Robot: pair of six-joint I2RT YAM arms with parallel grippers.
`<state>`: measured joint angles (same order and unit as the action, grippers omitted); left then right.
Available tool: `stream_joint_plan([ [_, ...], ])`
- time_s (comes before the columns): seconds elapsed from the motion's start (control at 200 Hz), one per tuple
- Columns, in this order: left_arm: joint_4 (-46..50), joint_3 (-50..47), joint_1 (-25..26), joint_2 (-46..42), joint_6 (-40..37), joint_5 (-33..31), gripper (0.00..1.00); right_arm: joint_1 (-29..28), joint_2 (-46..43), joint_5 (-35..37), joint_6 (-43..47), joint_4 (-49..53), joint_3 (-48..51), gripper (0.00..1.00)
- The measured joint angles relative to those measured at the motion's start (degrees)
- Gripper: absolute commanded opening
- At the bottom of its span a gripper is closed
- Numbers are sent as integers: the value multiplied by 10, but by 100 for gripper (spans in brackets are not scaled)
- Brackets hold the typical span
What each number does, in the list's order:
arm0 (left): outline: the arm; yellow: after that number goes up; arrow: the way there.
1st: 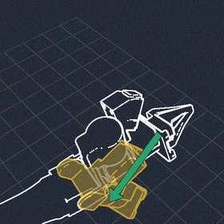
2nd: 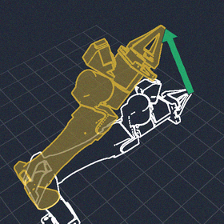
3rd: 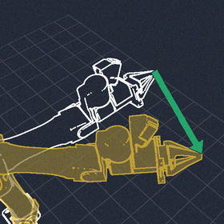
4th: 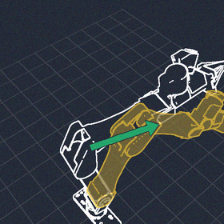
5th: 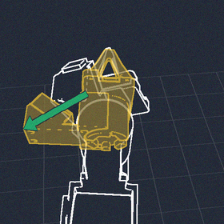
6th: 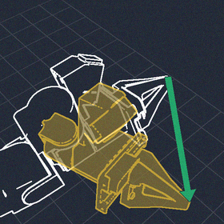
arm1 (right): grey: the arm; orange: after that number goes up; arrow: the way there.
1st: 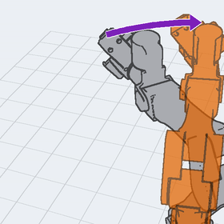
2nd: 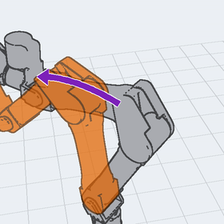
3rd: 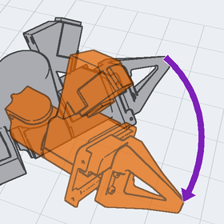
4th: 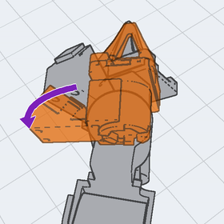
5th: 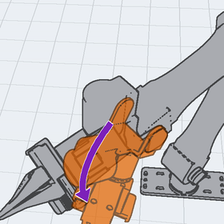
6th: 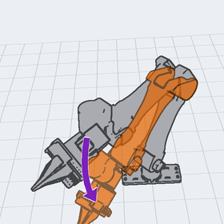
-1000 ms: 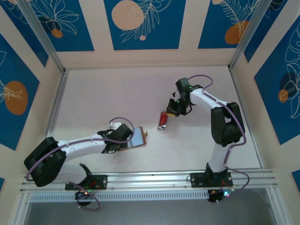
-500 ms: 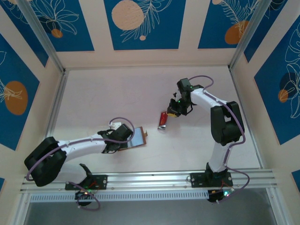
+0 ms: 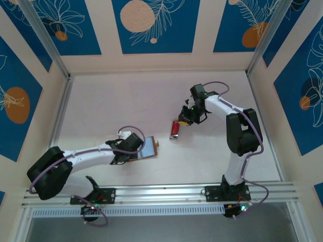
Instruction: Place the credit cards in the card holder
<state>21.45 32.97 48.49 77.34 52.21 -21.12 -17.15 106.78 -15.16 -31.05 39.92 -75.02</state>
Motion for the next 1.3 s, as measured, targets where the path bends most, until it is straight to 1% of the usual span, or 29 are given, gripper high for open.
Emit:
stream_joint_plan([
  [0.345,0,1,0,0,0,-1,10,-13,13,5,0,2,-17,14],
  [0.96,0,1,0,1,0,-2,10,-59,29,90,7,53,-65,16],
  [1.3,-1,0,0,1,0,-2,10,-65,33,76,7,57,-73,17],
])
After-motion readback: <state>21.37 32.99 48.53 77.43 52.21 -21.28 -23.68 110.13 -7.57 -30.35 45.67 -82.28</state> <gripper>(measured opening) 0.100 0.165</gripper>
